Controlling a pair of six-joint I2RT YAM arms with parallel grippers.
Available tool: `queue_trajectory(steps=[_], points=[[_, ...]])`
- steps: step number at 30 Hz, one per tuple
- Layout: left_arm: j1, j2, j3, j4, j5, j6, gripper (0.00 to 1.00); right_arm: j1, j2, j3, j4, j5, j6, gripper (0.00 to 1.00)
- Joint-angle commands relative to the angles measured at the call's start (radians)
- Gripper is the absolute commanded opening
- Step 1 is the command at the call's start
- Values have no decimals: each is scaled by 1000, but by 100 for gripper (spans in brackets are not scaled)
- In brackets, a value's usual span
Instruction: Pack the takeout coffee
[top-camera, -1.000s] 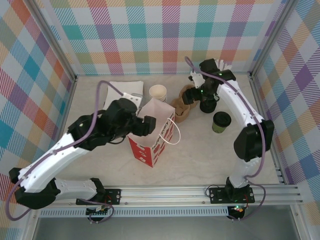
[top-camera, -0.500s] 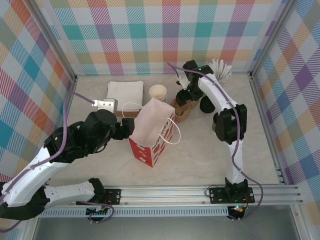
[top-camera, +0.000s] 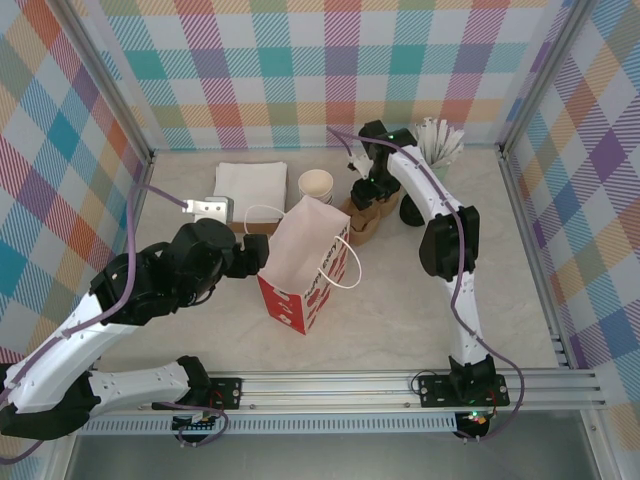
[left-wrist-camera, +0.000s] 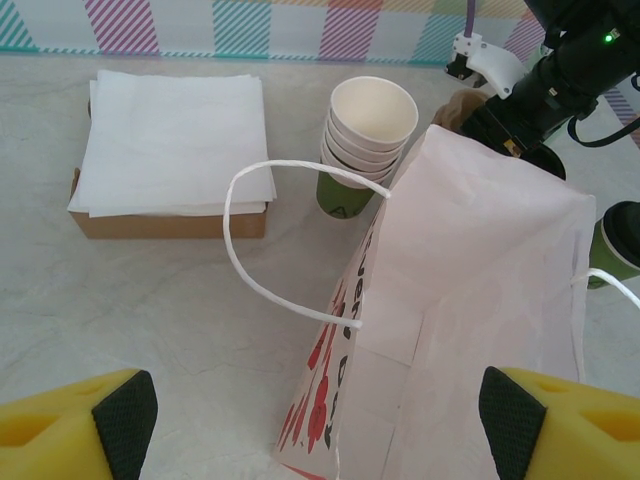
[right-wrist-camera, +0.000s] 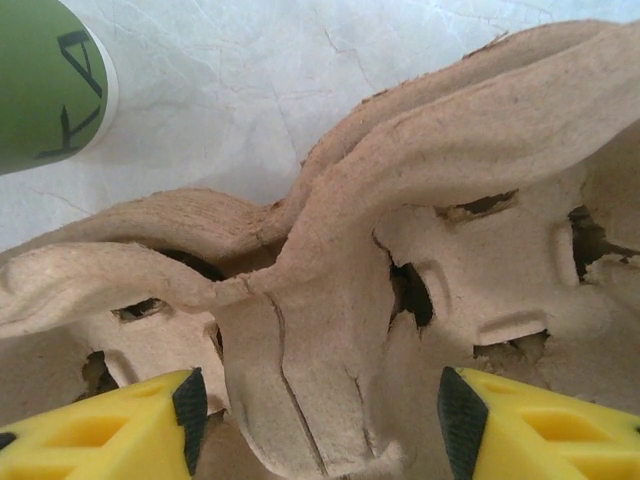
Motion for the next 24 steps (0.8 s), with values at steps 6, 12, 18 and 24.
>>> queue_trajectory(steps=[6, 12, 18, 24], points=[[-4, 18, 15, -11, -27, 8, 87, 10, 15, 34, -43, 0, -7, 55], [-6, 19, 13, -10, -28, 11, 87, 13, 15, 33, -55, 13, -9, 50], [-6, 20, 18, -24, -35, 13, 88, 18, -2, 33, -58, 27, -8, 43], [-6, 17, 17, -23, -36, 12, 88, 18, -38, 30, -63, 34, -10, 43]])
